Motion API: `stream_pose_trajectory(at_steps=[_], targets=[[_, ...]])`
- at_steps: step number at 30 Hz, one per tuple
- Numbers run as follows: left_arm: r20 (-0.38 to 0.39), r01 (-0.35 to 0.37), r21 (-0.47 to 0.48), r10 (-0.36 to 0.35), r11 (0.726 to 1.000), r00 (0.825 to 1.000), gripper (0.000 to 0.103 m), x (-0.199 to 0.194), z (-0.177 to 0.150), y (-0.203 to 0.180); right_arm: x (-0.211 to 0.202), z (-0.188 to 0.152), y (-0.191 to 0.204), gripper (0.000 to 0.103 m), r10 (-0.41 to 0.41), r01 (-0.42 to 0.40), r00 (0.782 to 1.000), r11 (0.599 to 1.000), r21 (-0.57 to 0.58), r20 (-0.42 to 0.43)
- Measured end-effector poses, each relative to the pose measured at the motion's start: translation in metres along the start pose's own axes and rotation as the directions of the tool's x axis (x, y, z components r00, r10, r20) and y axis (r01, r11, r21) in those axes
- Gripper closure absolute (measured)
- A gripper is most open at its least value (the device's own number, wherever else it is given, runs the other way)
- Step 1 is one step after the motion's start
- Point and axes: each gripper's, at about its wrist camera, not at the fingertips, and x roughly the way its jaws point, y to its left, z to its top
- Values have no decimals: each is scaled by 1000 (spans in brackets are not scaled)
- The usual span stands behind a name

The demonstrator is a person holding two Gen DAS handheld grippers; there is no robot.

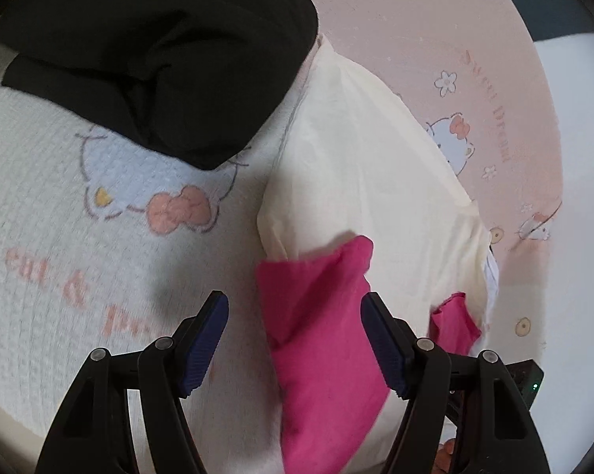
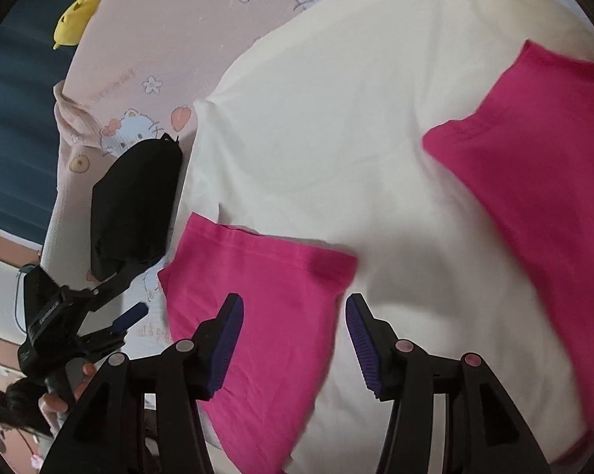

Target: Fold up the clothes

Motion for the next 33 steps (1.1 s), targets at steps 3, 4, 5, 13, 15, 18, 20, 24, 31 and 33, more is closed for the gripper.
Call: stream_pose_trajectory(at_steps=[3,4,5,13,15,18,20,24,31,33], targets=[[22,-15,36,14,999,1000,36,9,3,-5,8,-1,-3,50,-1,2,1000,1000,30,-19],[31,-18,48,17,999,999,37,12,4,-6,11,-1,-4,50,-2,3,1000,999,40,-25],[31,-24,50,23,998,999,40,15,4,-6,14,-1,-6,50,-2,4,999,999,50,-32],[-78,-41,78,47,996,996,57,47,-1,-6,30,1,3,50,-32,32,999,999,19,-21],[-103,-22,45,26,999,994,57,51,-2,-2,34,1,7,50,-45,45,999,999,-1,-14],[-94,6,13,-5,1000,996,57,51,-1,2,39,3,12,50,-64,64,998,997,-30,-3],[-94,7,18,-5,1000,996,57,52,0,0,43,4,16,50,-77,77,997,996,-49,4],[-69,-33,102,40,994,997,62,54,-4,-11,47,4,23,67,-119,121,993,988,-94,26],[-59,-74,184,86,980,995,87,47,-8,-15,38,-1,36,100,-248,262,964,946,-193,95],[-95,-68,167,85,984,992,86,46,-5,-11,36,-3,39,100,-283,302,952,928,-219,117]])
